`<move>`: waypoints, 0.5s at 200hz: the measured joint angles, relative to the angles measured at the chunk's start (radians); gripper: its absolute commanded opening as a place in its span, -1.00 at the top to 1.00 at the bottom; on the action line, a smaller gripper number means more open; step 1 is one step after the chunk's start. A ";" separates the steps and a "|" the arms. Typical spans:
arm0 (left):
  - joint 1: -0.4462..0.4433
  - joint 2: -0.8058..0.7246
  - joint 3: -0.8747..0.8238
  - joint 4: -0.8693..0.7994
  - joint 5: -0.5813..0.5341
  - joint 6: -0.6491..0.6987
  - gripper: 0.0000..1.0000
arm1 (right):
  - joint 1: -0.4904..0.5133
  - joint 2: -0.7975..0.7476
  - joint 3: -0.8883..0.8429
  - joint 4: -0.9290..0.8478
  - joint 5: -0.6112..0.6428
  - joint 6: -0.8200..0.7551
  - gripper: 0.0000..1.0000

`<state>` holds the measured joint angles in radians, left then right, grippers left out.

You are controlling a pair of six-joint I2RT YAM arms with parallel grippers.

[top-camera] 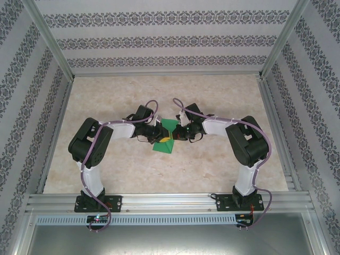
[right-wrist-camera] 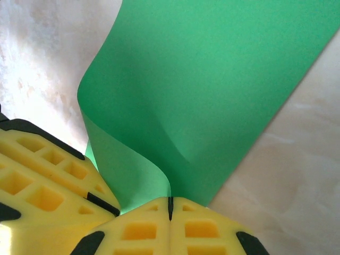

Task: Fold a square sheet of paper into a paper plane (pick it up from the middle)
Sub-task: Fold the triangle a second time at the center of the table.

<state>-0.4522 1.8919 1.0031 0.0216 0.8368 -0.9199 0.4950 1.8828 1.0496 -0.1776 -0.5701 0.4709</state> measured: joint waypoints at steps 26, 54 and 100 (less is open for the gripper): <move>0.000 0.005 0.000 0.000 0.000 0.000 0.72 | 0.000 0.006 0.004 -0.008 0.005 -0.007 1.00; 0.000 0.017 0.000 -0.005 0.000 0.000 0.71 | 0.000 0.015 0.017 -0.018 0.005 -0.008 1.00; 0.000 0.023 0.000 -0.008 0.000 0.000 0.72 | 0.000 0.027 0.031 -0.029 0.005 -0.016 1.00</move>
<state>-0.4522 1.9152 1.0031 0.0139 0.8364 -0.9195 0.4946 1.9099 1.0801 -0.2066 -0.5652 0.4553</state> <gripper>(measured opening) 0.142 0.039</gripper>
